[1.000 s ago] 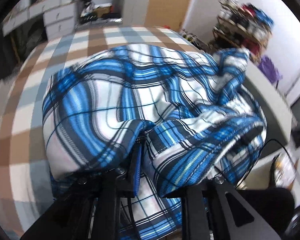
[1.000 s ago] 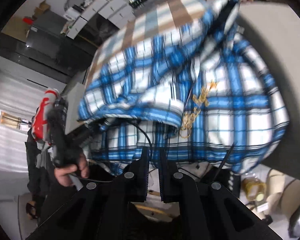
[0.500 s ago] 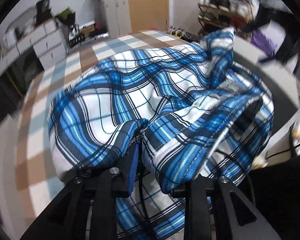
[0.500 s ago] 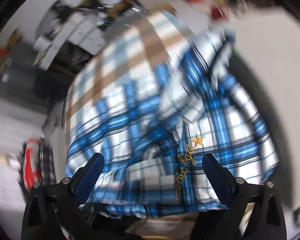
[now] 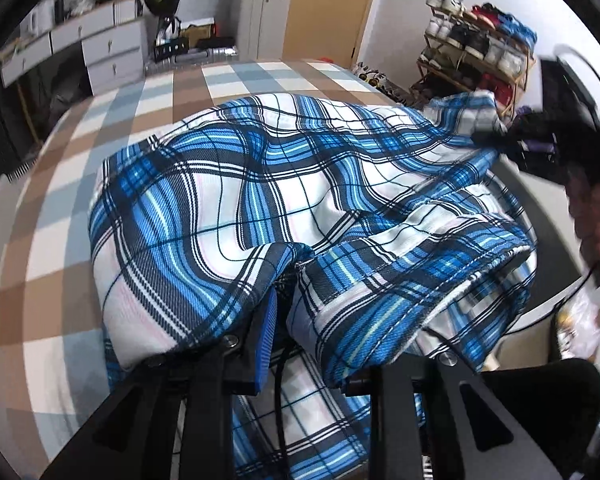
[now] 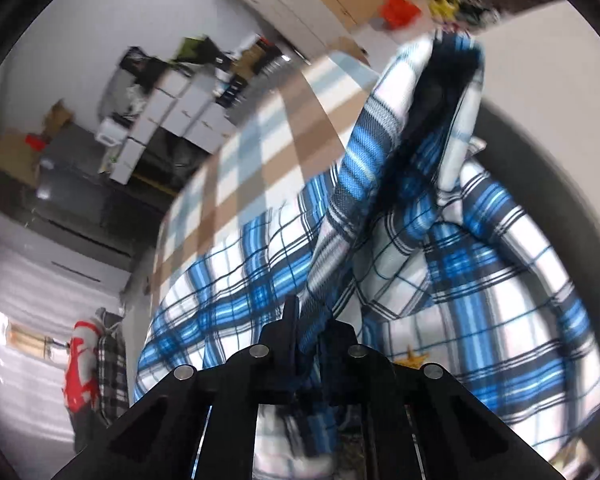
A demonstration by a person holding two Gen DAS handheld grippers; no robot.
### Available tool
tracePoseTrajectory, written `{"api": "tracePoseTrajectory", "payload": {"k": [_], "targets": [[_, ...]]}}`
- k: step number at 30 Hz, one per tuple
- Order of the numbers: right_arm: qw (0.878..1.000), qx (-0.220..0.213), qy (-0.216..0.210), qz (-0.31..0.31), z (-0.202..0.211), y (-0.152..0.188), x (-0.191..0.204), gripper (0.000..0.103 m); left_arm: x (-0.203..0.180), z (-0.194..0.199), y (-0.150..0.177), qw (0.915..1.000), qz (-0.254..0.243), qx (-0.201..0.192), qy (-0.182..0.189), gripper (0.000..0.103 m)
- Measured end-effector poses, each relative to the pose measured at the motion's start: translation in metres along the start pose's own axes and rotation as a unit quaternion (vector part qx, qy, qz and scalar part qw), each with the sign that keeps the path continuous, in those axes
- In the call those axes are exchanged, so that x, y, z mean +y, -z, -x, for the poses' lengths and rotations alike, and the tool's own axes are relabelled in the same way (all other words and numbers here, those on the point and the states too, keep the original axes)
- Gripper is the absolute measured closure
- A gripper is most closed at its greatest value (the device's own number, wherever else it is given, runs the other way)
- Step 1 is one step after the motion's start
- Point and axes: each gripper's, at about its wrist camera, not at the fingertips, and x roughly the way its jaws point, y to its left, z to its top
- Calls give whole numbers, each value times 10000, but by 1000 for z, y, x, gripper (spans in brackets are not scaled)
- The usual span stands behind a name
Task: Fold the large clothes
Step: 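Lift the hem with both grippers and fold it toward the collar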
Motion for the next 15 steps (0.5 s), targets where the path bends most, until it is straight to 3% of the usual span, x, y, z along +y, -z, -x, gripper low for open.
{"api": "tracePoseTrajectory", "payload": {"k": [2, 6, 9, 12, 14, 15], "targets": [[9997, 72, 208, 60, 2, 13, -10, 96, -1, 2, 1, 9999, 37, 14, 99, 83], [9978, 282, 586, 83, -7, 33, -36, 96, -9, 3, 5, 9996, -220, 90, 139, 64], [9972, 441, 434, -412, -11, 41, -57, 95, -19, 10, 12, 9979, -646, 20, 11, 63], [9913, 610, -29, -1166, -9, 46, -73, 93, -18, 23, 16, 9953, -965, -57, 69, 63], [9905, 787, -71, -1122, -8, 49, -70, 92, -7, 35, 20, 9952, -909, -7, 357, 62], [9911, 864, -9, -1010, -5, 51, -67, 92, -3, 37, 21, 9951, -857, 51, 500, 56]]}}
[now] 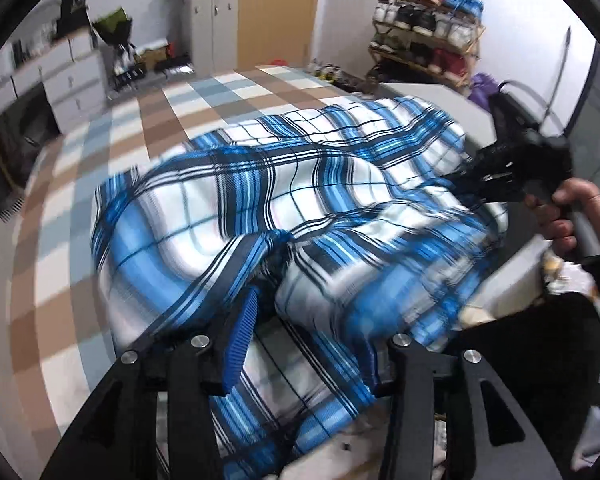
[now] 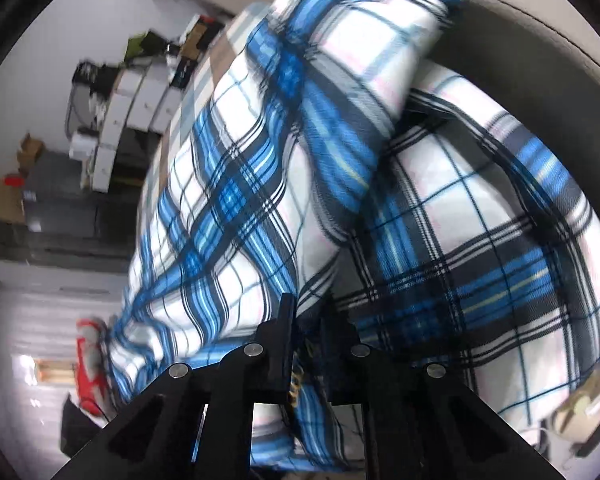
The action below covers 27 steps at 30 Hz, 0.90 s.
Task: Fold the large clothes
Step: 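Lift the hem with both grippers and fold it toward the collar, then open both grippers to release the folded hem onto the shirt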
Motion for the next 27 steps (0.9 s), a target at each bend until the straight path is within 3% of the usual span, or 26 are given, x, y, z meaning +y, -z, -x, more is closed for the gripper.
{"api": "tracePoseTrajectory", "payload": {"k": [3, 6, 7, 8, 9, 13, 15, 19, 22, 24, 26, 27], "targets": [[9981, 86, 361, 490, 12, 12, 15, 92, 20, 15, 6, 9983, 372, 69, 442, 51], [9929, 184, 797, 869, 20, 17, 28, 81, 30, 26, 6, 9985, 501, 100, 199, 49], [9887, 232, 1074, 1015, 24, 21, 33, 56, 30, 28, 4, 9984, 503, 94, 234, 49], [9864, 241, 1216, 1082, 25, 21, 35, 17, 33, 29, 0, 9981, 535, 71, 312, 49], [9837, 241, 1349, 1166, 28, 23, 38, 5, 35, 33, -7, 9970, 631, 12, 447, 49], [9790, 342, 1573, 1247, 45, 33, 41, 2, 40, 36, -35, 9944, 815, -18, 672, 49], [9804, 253, 1468, 1292, 60, 35, 44, 2, 42, 41, -51, 9894, 935, -79, 1111, 49], [9774, -91, 1236, 1715, 82, 25, 71, 2, 46, 64, -72, 9831, 933, -329, 1544, 49], [9685, -334, 1275, 2115, 78, 14, 106, 2, 47, 84, -79, 9836, 893, -686, 1406, 48], [9628, -343, 1303, 2341, 63, 5, 126, 2, 49, 85, -80, 9837, 991, -873, 1218, 23], [9521, -283, 1397, 2706, 41, 2, 147, 2, 52, 70, -81, 9831, 1081, -851, 1206, 21], [9443, -291, 1489, 2919, 31, -1, 156, 2, 51, 50, -81, 9850, 1075, -607, 1204, 21]]}}
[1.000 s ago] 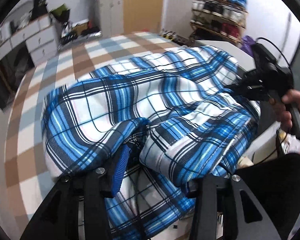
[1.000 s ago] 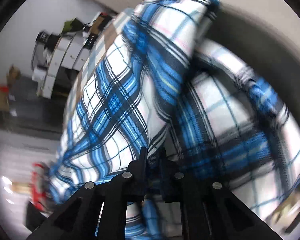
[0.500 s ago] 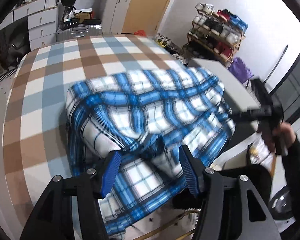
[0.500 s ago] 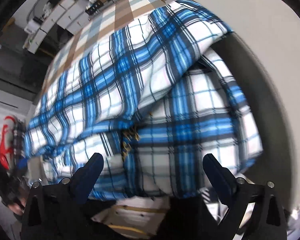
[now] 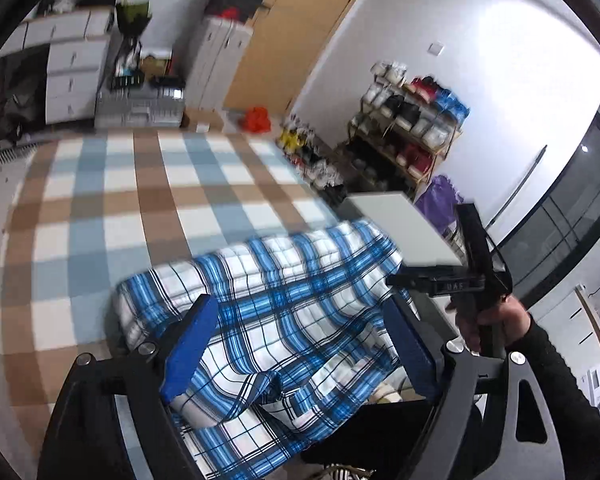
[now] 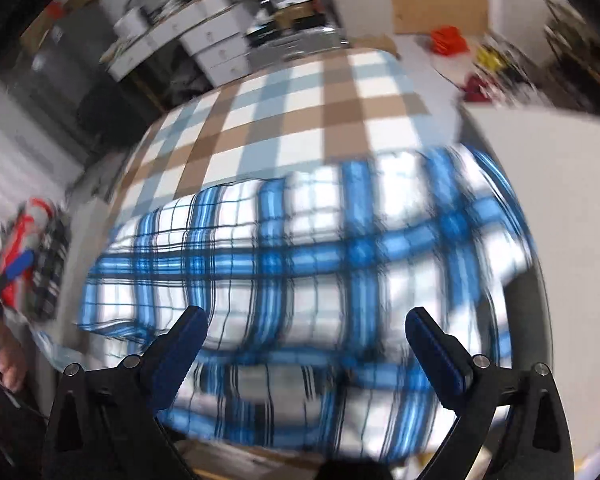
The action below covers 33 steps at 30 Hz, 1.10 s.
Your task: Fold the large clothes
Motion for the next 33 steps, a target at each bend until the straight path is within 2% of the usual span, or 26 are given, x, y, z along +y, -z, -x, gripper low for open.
{"api": "tracePoseTrajectory", "payload": {"k": [1, 3, 6, 10, 11, 12, 15, 19, 21, 23, 24, 26, 28, 30, 31, 33], "targets": [[9998, -30, 80, 204, -9, -7, 5, 3, 5, -14, 1, 9998, 4, 168, -60, 21], [9965, 21, 508, 658, -30, -16, 13, 3, 17, -49, 10, 9977, 48, 475, -481, 21], [9905, 430, 1028, 806, -65, -14, -4, 3, 38, -82, 24, 9925, 201, 908, -791, 21], [9856, 1210, 999, 627, -102, 8, -34, 3, 74, -103, 42, 9857, 684, 1132, -1042, 21], [9836, 1520, 857, 468, -111, 16, -42, 0, 80, -107, 45, 9835, 716, 1203, -1146, 22], [9855, 1323, 878, 603, -107, 19, -41, 0, 86, -111, 46, 9815, 733, 1328, -1172, 22], [9835, 1555, 764, 512, -102, 21, -43, 2, 80, -102, 37, 9817, 766, 1384, -1060, 22], [9913, 1136, 390, 544, -64, -2, -31, 1, 53, -63, 2, 9930, 566, 917, -493, 22], [9928, 890, 454, 655, -52, -19, -24, 1, 41, -52, -17, 9965, 424, 638, -342, 22], [9904, 999, 605, 737, -63, -31, -21, 1, 39, -64, -26, 9961, 313, 713, -420, 22], [9894, 1067, 663, 722, -71, -33, -21, 1, 43, -83, -29, 9932, 328, 983, -536, 22], [9814, 1535, 942, 664, -106, -38, -26, 1, 59, -112, -23, 9854, 493, 1492, -657, 22], [9755, 1792, 1109, 628, -134, -43, -23, 1, 82, -149, -13, 9714, 848, 2048, -850, 22], [9713, 1983, 1114, 691, -152, -39, -24, 0, 96, -162, -11, 9653, 1144, 2170, -893, 27], [9740, 1839, 1122, 708, -154, -39, -23, 0, 100, -164, -13, 9646, 1247, 2155, -870, 27], [9744, 1822, 1120, 695, -156, -40, -22, 0, 105, -166, -18, 9604, 1414, 2233, -883, 27]]}}
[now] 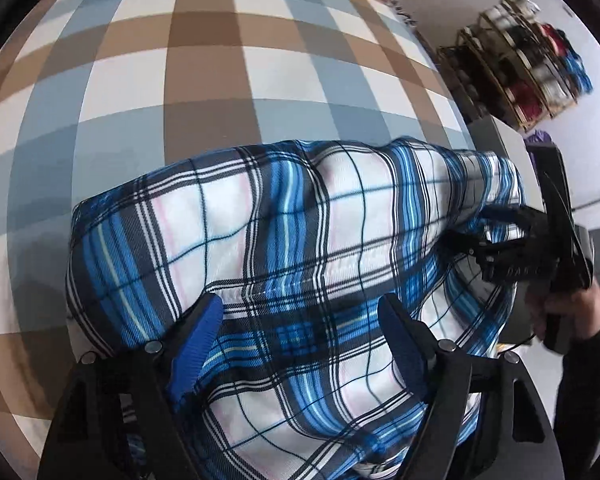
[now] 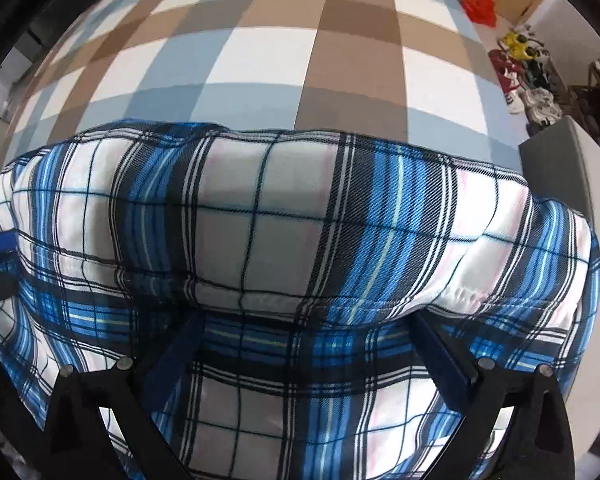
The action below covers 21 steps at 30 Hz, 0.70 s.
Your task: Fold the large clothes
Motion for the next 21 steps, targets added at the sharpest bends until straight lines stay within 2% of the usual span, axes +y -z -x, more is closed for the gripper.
{"api": "tracePoseTrajectory", "payload": {"k": [2, 4, 7, 8, 12, 16, 19, 21], "targets": [[10000, 38, 2, 61, -2, -5, 1, 0, 0, 0, -6, 9999, 3, 17, -126, 27], [9999, -38, 6, 133, -4, -17, 3, 0, -8, -4, -10, 9986, -217, -30, -485, 27], [9995, -257, 18, 167, -1, -36, 6, 0, -14, -6, -25, 9920, -545, -197, -1119, 28], [9994, -319, 18, 156, -2, -45, 7, 0, -10, -7, -30, 9910, -564, -217, -1198, 28], [9982, -554, 9, 228, -5, -88, 17, 0, 20, 0, -69, 9904, -275, -300, -1318, 28], [9930, -1075, 0, 492, -7, -122, 30, 0, 49, 8, -96, 9897, -125, -531, -1327, 28], [9917, -1095, 104, 659, -7, -136, 35, 0, 61, 14, -97, 9922, -142, -505, -1129, 28], [9898, -1142, 341, 781, 6, -132, 41, 0, 61, 23, -87, 9909, -257, -491, -1223, 28]]}}
